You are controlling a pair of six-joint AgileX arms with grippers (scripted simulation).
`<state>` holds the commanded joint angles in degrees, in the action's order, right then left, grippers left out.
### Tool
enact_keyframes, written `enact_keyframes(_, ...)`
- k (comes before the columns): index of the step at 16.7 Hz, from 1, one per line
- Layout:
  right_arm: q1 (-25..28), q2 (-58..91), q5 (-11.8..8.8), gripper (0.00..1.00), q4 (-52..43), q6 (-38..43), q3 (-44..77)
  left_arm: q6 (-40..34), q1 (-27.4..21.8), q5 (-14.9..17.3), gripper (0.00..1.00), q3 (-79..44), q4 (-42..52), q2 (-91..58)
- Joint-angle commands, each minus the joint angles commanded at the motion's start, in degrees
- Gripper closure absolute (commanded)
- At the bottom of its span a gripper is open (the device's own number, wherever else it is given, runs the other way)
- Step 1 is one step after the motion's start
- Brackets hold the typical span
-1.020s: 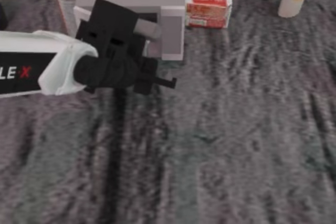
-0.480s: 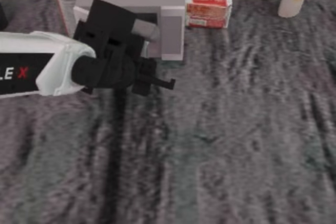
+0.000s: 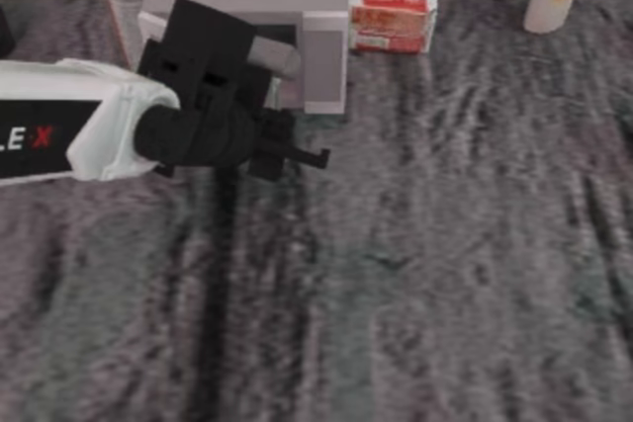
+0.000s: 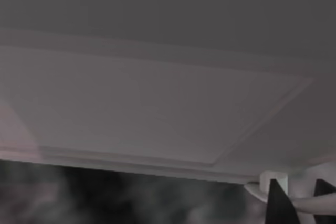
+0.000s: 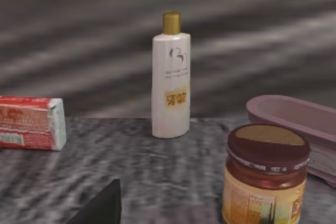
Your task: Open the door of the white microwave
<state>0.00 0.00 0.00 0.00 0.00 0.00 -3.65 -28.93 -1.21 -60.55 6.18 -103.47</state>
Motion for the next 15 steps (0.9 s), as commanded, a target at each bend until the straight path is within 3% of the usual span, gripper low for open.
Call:
enact_keyframes(9, 0.00, 0.00, 0.00, 0.00, 0.00, 0.00, 0.00, 0.00, 0.00, 0.00, 1.00, 0.00, 0.00, 0.00)
enact_keyframes(15, 0.00, 0.00, 0.00, 0.00, 0.00, 0.00, 0.00, 1.95, 0.65, 2.00, 1.00, 1.15, -0.27, 1.04)
